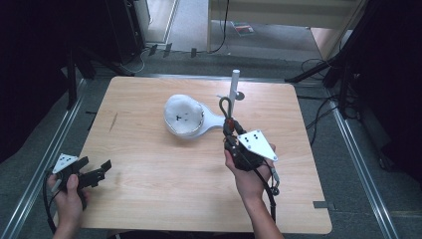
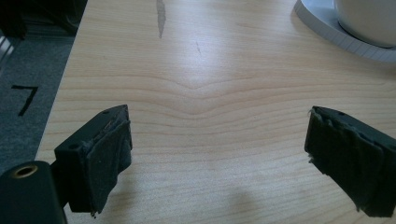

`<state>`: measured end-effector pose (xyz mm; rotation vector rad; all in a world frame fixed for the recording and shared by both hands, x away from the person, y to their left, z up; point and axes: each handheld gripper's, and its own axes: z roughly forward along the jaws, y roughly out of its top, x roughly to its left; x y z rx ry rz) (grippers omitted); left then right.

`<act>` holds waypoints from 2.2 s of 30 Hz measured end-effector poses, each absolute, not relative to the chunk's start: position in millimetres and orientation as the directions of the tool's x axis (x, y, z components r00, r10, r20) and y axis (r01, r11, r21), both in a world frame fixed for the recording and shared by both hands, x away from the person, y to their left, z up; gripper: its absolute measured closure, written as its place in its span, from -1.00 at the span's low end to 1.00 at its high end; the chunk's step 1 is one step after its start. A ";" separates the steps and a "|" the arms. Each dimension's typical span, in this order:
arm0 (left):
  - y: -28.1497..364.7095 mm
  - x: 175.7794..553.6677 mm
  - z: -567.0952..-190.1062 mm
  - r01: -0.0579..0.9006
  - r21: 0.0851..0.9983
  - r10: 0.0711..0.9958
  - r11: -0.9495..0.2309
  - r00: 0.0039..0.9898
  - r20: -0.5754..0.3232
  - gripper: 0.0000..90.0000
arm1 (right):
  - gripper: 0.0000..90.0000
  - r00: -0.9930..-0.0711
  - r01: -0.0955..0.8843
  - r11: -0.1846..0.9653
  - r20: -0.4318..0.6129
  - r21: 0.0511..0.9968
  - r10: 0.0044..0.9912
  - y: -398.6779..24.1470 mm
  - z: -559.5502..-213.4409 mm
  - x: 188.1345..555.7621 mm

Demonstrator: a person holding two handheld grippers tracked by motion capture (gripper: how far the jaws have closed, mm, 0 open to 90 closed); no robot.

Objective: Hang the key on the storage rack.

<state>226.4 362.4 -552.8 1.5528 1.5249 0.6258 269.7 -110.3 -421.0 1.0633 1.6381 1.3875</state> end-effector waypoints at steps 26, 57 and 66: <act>362.2 227.4 -552.8 0.543 0.833 0.969 0.105 0.131 -0.208 -0.82 | 0.51 -0.268 0.072 0.026 -0.006 0.997 0.963 -114.7 -432.8 300.6; 362.5 227.1 -552.8 0.542 0.834 0.968 0.107 0.133 -0.211 -0.82 | 0.51 -0.247 0.245 0.037 0.026 0.969 0.969 -113.5 -465.0 350.5; 362.5 227.0 -552.9 0.540 0.835 0.968 0.105 0.135 -0.210 -0.82 | 0.51 -0.234 0.285 0.039 0.030 0.958 0.972 -112.4 -472.9 361.9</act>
